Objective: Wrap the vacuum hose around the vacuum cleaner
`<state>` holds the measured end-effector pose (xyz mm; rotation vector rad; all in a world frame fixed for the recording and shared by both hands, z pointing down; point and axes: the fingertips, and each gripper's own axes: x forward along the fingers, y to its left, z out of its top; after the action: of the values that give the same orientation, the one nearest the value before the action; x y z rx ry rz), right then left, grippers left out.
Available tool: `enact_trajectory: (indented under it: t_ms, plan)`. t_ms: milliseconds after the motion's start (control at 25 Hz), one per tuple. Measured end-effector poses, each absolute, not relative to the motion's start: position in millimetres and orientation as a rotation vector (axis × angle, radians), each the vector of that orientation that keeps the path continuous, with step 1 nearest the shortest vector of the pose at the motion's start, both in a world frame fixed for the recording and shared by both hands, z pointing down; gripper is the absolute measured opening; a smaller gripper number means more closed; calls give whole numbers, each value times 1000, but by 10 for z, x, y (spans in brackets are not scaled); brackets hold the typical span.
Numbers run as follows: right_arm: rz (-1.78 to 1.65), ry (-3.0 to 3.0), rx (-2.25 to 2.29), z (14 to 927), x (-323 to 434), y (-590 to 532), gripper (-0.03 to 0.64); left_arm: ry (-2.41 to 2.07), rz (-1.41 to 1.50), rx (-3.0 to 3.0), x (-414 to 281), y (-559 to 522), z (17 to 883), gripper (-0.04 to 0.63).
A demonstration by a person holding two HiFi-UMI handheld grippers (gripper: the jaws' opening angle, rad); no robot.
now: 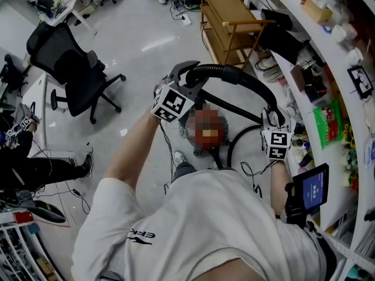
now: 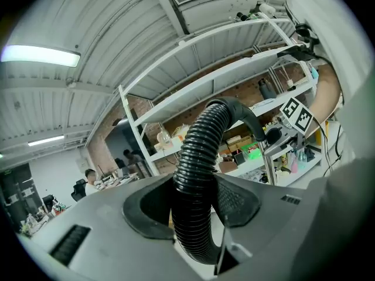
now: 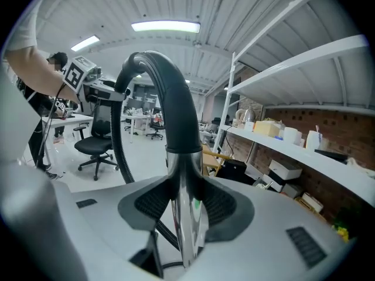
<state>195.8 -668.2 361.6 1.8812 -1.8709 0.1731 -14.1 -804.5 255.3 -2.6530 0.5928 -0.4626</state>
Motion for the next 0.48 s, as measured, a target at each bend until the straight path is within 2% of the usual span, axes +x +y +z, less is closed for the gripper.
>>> enact_trajectory:
  t_ms: [480]
  plan:
    - [135, -1804, 1931, 3414, 1004, -7526, 172, 538, -356, -2632, -1066, -8986, 2373, 173]
